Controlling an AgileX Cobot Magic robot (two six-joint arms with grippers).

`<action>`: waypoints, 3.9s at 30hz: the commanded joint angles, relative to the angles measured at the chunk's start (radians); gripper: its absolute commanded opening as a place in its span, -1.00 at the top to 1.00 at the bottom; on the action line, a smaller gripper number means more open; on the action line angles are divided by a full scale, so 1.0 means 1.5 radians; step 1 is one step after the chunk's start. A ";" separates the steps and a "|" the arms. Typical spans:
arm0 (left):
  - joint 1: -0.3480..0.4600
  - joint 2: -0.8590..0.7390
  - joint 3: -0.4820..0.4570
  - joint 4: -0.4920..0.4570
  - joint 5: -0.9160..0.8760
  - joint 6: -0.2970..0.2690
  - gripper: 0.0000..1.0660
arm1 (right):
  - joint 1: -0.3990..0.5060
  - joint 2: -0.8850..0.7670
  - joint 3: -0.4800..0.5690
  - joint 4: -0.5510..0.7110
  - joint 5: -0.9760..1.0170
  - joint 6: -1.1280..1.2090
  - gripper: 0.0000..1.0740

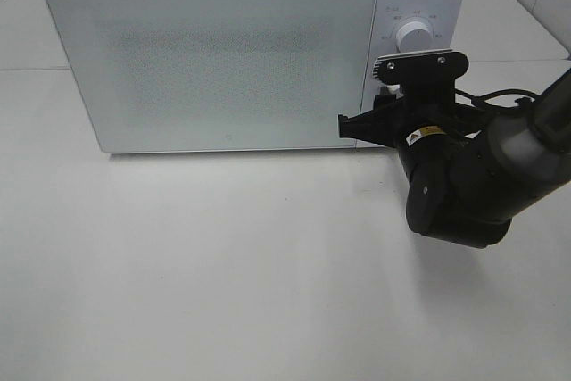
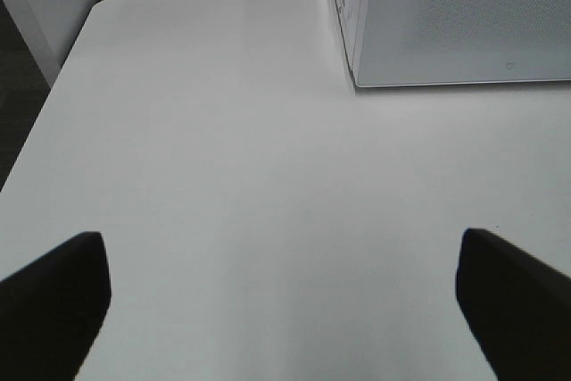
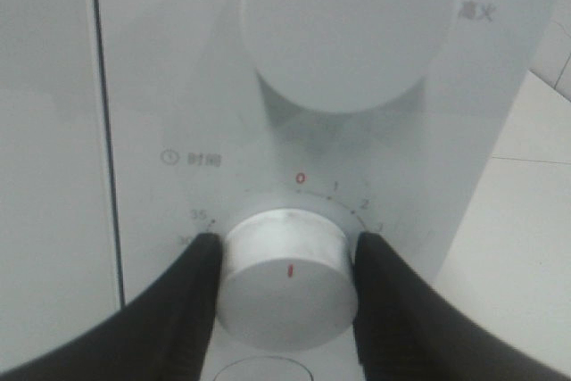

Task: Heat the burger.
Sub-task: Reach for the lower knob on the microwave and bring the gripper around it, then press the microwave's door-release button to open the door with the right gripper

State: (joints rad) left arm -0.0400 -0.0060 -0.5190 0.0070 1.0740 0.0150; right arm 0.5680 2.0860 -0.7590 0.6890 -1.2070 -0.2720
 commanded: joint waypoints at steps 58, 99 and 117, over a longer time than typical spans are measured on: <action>0.003 -0.009 0.000 -0.005 -0.002 -0.001 -0.84 | -0.004 -0.002 -0.012 -0.123 -0.083 1.099 0.64; 0.003 -0.009 0.000 -0.005 -0.002 -0.001 -0.84 | -0.005 -0.215 0.089 -0.175 0.303 0.639 -0.26; 0.003 -0.009 0.000 -0.005 -0.002 -0.001 -0.84 | -0.005 -0.451 0.088 -0.208 0.739 0.188 -0.26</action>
State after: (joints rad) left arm -0.0400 -0.0060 -0.5190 0.0070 1.0740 0.0150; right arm 0.5660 1.4270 -0.6240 0.3860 -0.1270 0.0490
